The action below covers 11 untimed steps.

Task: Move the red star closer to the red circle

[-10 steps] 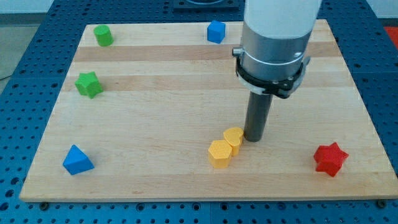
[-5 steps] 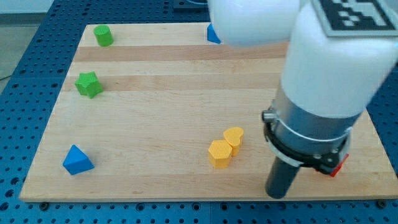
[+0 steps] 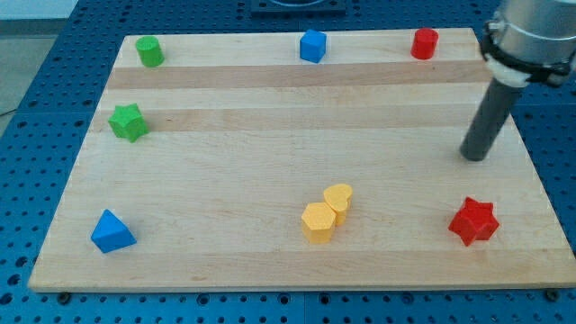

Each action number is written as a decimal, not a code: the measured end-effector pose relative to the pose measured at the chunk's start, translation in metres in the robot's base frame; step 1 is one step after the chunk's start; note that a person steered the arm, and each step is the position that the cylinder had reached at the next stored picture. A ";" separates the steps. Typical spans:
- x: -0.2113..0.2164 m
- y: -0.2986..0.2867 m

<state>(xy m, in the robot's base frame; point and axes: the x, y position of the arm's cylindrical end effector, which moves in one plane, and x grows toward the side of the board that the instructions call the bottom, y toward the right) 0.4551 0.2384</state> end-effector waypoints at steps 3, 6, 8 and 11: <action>0.130 -0.025; 0.015 -0.083; 0.047 -0.064; -0.064 -0.058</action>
<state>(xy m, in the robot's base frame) 0.3909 0.1799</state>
